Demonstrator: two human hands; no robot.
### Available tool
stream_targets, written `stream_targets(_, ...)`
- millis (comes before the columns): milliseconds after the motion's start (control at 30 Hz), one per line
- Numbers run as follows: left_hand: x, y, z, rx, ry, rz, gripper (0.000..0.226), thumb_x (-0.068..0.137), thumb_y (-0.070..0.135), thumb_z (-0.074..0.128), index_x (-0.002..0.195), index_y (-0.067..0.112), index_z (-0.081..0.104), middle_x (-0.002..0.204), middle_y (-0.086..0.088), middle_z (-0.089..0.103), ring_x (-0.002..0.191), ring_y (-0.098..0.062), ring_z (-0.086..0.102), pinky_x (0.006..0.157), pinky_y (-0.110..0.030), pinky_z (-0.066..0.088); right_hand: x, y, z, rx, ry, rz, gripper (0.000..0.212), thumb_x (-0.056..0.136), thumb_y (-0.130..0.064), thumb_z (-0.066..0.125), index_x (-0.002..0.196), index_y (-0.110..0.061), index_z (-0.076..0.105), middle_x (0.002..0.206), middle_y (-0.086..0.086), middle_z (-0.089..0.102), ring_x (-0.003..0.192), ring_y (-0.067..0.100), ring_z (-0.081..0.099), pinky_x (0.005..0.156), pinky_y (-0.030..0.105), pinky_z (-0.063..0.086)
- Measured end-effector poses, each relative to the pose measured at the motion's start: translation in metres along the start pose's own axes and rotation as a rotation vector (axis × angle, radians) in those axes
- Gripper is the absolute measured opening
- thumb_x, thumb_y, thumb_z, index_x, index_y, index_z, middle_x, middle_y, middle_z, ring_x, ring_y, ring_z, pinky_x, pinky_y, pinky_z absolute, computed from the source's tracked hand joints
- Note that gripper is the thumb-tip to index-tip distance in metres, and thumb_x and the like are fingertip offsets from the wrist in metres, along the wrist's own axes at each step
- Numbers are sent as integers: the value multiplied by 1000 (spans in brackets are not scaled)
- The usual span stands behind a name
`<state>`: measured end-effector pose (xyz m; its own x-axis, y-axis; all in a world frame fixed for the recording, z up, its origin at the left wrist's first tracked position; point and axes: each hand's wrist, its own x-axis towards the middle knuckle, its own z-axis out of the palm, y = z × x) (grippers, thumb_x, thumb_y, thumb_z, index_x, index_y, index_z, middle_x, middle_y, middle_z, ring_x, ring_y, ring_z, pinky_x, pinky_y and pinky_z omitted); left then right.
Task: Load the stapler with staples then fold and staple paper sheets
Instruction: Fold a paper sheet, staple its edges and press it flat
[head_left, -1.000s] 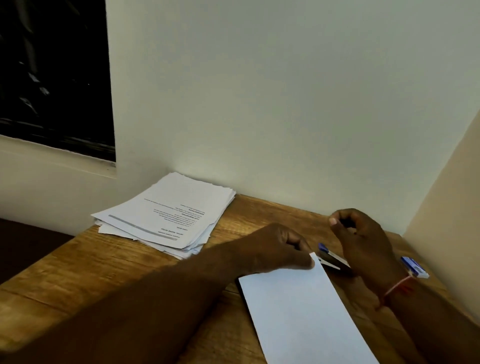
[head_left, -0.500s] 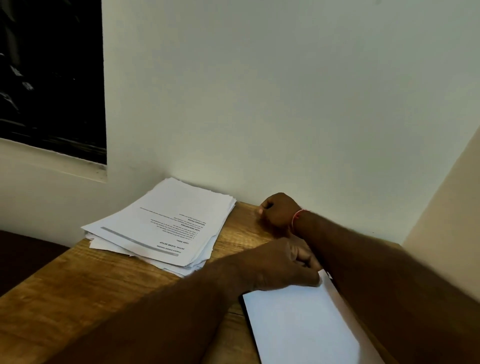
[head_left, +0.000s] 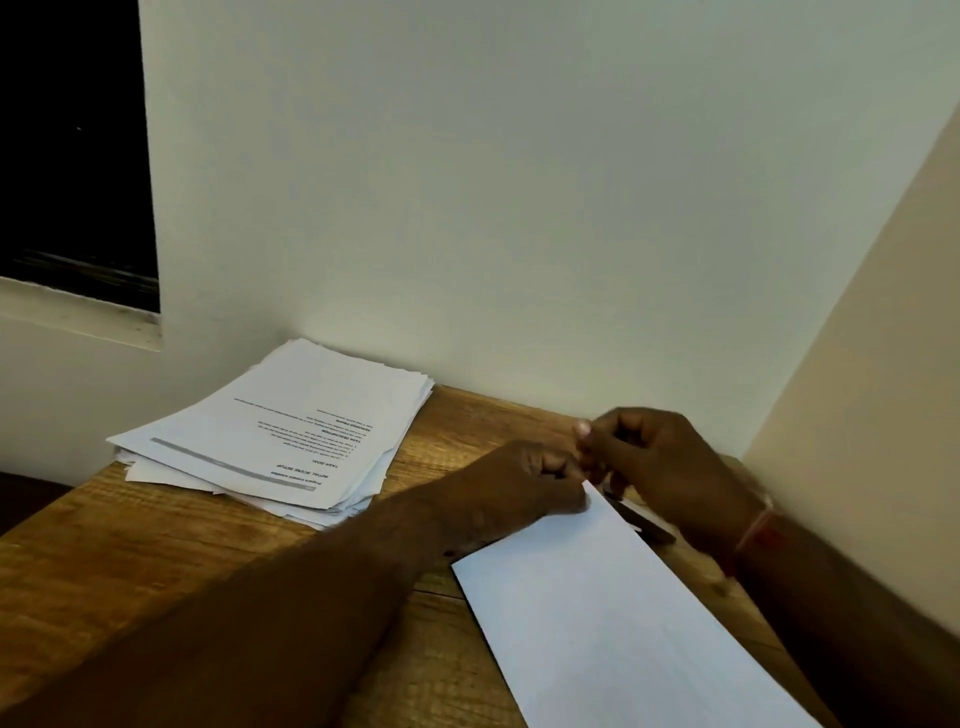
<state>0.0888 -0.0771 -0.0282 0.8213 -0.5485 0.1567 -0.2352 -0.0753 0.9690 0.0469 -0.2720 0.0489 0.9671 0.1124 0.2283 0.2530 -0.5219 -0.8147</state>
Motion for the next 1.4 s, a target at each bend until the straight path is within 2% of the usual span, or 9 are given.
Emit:
stream_targets(167,1,-1,2,-61,13,0,16,104,15,74,99,0,75,96,-9,76,88,-23,71,83,-37,57,-57,17,-10,-15,-48,96,14,87,-29,91,87,-16,84,65,-2,71,54,5,56,53,16,43)
stream_targets(300,-1,2,3,55,45,44,20,107,16,74,87,16,77,84,1,75,78,-9,68,75,-26,54,-56,38,-8,180,-27,172,11,85,-17,93,85,-9,85,70,2,78,55,6,66,57,18,50)
stream_targets(433,-3,0,6,45,7,77,4,99,10,84,98,6,82,102,-28,80,90,-22,70,85,-38,54,-53,52,-4,223,-17,131,11,84,-16,93,83,-9,85,73,5,79,62,4,66,63,17,49)
stream_targets(600,-4,2,5,41,78,57,13,101,9,81,90,14,85,89,-9,84,82,-18,78,74,-30,62,-45,64,-6,195,19,125,17,84,-23,93,82,-9,83,67,4,70,61,14,55,65,30,46)
stream_targets(733,-1,-4,0,24,118,63,9,97,11,85,99,2,84,98,-23,83,93,-39,80,91,-49,62,-45,65,-5,213,13,120,14,87,-19,92,80,-12,83,69,6,76,61,13,63,67,30,50)
stream_targets(867,-2,-1,1,57,158,30,18,99,-2,79,92,13,85,81,-6,80,74,-14,72,72,-27,59,-44,65,-1,187,37,115,16,88,-19,91,77,-13,80,65,0,73,58,6,62,64,29,49)
stream_targets(1000,-5,5,-6,74,80,-66,7,99,11,85,98,18,82,81,5,81,77,-8,72,78,-25,58,-45,68,4,180,87,98,19,91,-21,88,77,-14,78,60,-10,69,53,4,59,58,24,47)
stream_targets(1200,-13,13,-24,321,65,-133,20,99,29,86,104,10,85,88,-7,85,75,-15,77,68,-28,60,-35,68,-28,38,323,4,18,91,-46,84,96,-29,83,86,-2,80,80,17,74,74,31,58)
stream_targets(1400,-17,21,-36,415,-91,-233,16,101,32,84,109,19,87,101,-8,88,87,-20,82,80,-35,64,-26,94,-32,-244,-11,167,40,88,-42,89,125,-41,73,116,-16,70,108,6,64,81,22,50)
